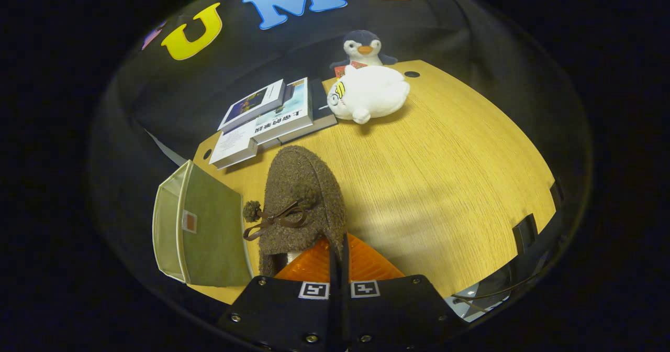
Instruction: Open the storage box then place both shoes into the box .Put the left shoe in first, then the right shoe, with the right side of both shoes facing outward in a uniform manner.
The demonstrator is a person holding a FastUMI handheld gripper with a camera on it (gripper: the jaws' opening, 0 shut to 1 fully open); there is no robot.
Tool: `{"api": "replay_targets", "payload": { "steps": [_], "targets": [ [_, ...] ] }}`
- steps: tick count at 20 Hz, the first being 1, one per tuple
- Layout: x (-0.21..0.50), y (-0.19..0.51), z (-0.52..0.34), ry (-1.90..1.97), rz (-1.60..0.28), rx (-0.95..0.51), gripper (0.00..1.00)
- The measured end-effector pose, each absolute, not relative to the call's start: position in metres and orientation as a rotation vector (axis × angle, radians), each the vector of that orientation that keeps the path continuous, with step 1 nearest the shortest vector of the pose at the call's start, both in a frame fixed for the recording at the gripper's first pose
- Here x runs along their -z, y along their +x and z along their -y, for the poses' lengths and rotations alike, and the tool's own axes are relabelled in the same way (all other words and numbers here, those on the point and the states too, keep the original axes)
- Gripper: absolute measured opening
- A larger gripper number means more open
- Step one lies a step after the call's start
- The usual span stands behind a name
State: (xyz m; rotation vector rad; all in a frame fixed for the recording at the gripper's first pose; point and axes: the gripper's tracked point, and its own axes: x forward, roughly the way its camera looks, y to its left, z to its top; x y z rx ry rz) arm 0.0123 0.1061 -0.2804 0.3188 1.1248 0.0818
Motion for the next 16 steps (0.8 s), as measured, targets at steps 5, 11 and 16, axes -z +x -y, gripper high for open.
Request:
{"api": "replay_targets", "payload": {
  "steps": [5, 11, 16],
  "targets": [
    [0.251, 0.022, -0.137, 0.332, -1.084, -0.096, 0.01],
    [0.223, 0.034, -0.183, 0.339, -1.049, -0.126, 0.01],
    [0.197, 0.041, -0.228, 0.348, -1.014, -0.179, 0.01]
  ]
}}
